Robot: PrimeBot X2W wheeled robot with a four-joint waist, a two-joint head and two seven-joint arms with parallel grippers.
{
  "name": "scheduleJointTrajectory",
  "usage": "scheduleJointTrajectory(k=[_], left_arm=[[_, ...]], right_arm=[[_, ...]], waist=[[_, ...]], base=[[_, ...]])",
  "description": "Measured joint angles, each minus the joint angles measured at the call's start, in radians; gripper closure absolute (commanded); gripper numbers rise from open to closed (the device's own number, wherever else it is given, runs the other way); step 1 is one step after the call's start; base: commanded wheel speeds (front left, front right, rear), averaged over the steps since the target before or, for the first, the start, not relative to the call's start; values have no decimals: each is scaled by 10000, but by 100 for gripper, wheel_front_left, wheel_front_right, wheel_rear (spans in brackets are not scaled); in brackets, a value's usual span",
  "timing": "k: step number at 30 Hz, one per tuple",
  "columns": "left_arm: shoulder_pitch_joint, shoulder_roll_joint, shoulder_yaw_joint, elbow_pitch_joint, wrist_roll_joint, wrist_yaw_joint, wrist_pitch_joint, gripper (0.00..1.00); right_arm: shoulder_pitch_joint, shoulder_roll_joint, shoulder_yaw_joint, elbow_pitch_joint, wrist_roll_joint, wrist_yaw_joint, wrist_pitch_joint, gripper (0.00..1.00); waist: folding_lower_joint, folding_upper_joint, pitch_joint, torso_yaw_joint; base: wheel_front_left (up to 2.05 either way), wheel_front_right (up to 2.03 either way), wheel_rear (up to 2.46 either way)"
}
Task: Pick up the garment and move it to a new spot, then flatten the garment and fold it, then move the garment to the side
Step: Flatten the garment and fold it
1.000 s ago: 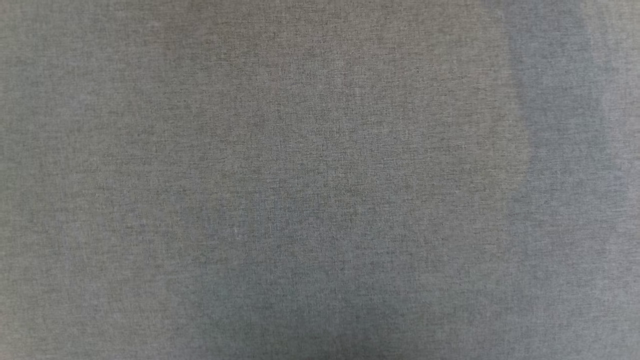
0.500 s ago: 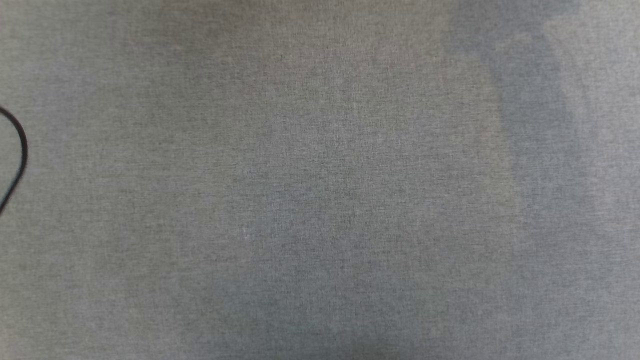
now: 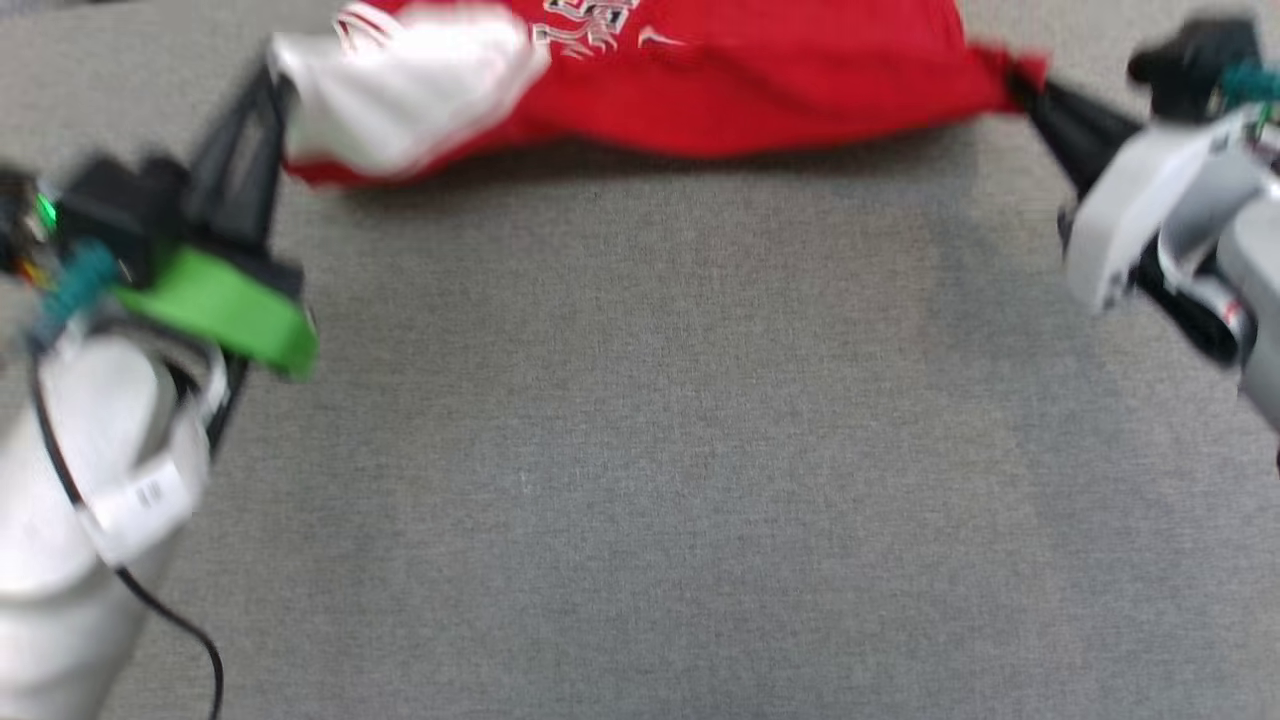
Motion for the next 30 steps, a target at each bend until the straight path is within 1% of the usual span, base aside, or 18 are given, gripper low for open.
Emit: scheduleJointTrajectory(k=[4, 8, 14, 20, 23, 27, 30], left_arm=[[1691, -127, 90, -203, 12, 0, 0, 100], [3175, -278, 98, -270, -182, -17, 0, 100], [4963, -305, 182, -353, -382, 0, 0, 100], [6471, -328, -36, -650, -750, 58, 19, 100], [7133, -326, -96, -784, -915, 217, 121, 100], [7963, -391, -290, -959, -1212, 265, 297, 100], [8586, -447, -362, -997, -1634, 263, 468, 100]], right_arm=[[1181, -476, 230, -468, 167, -2, 40, 100], [2301, -805, 268, -934, 391, -2, 42, 100], [3959, -1360, 151, -1597, 552, 0, 184, 100], [5532, -1804, -437, -2301, 706, 0, 345, 100], [6370, -1987, -719, -2671, 717, 0, 546, 100], [7606, -2184, -1381, -3139, 721, -2, 740, 100], [8517, -2253, -1841, -3524, 715, 0, 982, 100]], waist=[[0, 0, -530, 58], [0, 0, -1084, 109], [0, 1, -1900, 190], [0, 1, -2635, 243], [0, 1, -2963, 253], [0, 0, -3311, 262], [0, 0, -3506, 261]], base=[[0, 0, 0], [0, 0, 0], [0, 0, 0], [0, 0, 0], [0, 0, 0], [0, 0, 0], [0, 0, 0]])
